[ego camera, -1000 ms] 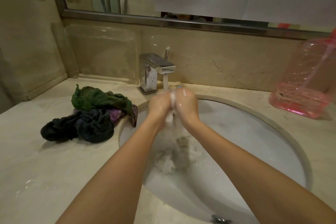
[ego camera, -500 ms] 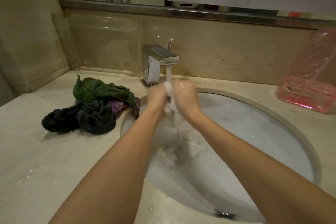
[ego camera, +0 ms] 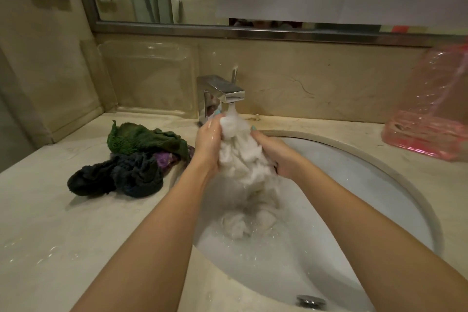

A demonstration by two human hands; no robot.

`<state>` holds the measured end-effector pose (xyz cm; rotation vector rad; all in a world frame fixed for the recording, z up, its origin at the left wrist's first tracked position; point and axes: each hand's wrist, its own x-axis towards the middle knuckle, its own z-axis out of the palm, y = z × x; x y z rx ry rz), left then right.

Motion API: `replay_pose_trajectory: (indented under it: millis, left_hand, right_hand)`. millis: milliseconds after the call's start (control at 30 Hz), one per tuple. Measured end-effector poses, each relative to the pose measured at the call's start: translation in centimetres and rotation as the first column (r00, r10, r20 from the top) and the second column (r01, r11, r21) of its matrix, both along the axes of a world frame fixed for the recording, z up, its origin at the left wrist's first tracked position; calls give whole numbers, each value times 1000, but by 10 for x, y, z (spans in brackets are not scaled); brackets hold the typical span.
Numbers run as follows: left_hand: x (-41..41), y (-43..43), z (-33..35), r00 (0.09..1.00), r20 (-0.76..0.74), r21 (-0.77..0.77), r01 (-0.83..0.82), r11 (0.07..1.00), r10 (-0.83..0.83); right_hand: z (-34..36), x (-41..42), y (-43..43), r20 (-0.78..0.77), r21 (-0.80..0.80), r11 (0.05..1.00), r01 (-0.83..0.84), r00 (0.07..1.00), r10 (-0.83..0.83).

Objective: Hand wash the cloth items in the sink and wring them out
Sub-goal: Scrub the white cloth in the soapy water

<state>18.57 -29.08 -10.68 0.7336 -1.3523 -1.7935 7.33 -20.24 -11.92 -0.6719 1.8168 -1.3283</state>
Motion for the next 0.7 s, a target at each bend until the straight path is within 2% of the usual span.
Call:
replay_pose_trajectory:
  millis: [100,200,333,400,467,600,633,700]
  left_hand:
    - [-2,-6,-6,988,138,-57,-63,996,71]
    - [-6,-6,-12,981,184,-115,-47,992,68]
    - [-9,-11,-14,957,183,-95,-209,973,223]
    - [-8,-15,-11,941,185,-52,-279,959,284]
    - [-8,-15,-8,952,191,-51,-232,971,238]
    - [-19,13,-10,962,243,-89,-103,991,122]
    - [-23,21,-10,965,234,-102,-92,990,114]
    - [-27,29,-7,960,255,-173,-70,982,113]
  right_hand:
    - [5,-2,-11,172,-281,952,121,982,-75]
    - [14,6,-17,110,-392,916,86,993,-46]
    - [9,19,-17,47,-362,932,16,999,1]
    - [8,31,-16,-66,-340,939,-46,998,25]
    - [8,46,-20,-215,-297,954,-47,976,-19]
    - [9,36,-44,-458,-202,945,257,828,-323]
    - [10,30,-45,-443,-201,927,315,815,-373]
    - [9,26,-43,-309,-245,884,399,832,-461]
